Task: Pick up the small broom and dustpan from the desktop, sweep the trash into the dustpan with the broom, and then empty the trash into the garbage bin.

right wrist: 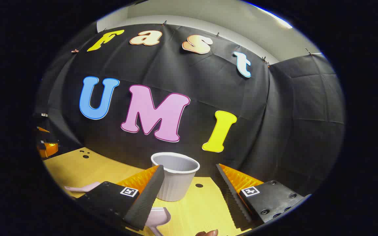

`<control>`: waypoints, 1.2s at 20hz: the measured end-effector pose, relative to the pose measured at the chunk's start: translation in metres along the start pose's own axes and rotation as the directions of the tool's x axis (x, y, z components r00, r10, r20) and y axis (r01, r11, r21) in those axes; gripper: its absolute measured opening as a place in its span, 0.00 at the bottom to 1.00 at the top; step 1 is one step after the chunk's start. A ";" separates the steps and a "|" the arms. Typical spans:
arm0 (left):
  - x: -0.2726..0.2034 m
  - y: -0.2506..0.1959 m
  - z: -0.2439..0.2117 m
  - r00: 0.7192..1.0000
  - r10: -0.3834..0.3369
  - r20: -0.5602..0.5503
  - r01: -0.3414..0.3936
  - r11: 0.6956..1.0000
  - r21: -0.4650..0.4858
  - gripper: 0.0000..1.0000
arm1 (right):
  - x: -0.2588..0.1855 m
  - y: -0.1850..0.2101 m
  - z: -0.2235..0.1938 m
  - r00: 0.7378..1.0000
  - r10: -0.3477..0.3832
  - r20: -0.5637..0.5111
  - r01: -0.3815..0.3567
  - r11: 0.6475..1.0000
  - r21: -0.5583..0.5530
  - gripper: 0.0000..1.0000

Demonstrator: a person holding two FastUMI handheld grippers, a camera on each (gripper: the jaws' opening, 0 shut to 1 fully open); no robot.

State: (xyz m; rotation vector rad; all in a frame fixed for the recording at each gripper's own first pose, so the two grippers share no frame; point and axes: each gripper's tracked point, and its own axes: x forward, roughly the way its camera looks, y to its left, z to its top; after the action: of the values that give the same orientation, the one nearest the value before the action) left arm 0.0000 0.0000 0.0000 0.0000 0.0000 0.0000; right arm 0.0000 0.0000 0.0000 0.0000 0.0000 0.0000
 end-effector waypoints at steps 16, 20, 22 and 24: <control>0.011 0.003 -0.010 1.000 -0.005 -0.021 0.006 0.999 0.033 0.97 | 0.006 0.018 -0.013 0.999 0.017 -0.029 -0.017 1.000 0.001 0.97; 0.012 0.002 -0.011 1.000 -0.011 -0.024 0.012 0.999 0.041 0.97 | 0.005 0.022 -0.018 0.999 0.032 -0.043 -0.032 0.999 0.003 0.97; 0.012 0.002 -0.012 1.000 -0.014 -0.027 0.015 0.999 0.044 0.97 | 0.003 0.032 -0.027 0.994 0.082 -0.079 -0.081 0.997 0.014 0.97; 0.012 0.002 -0.013 0.999 -0.016 -0.029 0.017 0.999 0.049 0.97 | -0.001 0.048 -0.045 0.975 0.161 -0.153 -0.156 0.987 0.046 0.98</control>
State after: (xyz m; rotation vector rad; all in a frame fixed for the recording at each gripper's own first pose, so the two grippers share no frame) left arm 0.0122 0.0018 -0.0135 0.0490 0.0281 -0.0166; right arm -0.0015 0.0477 -0.0446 0.0342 0.1572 0.1601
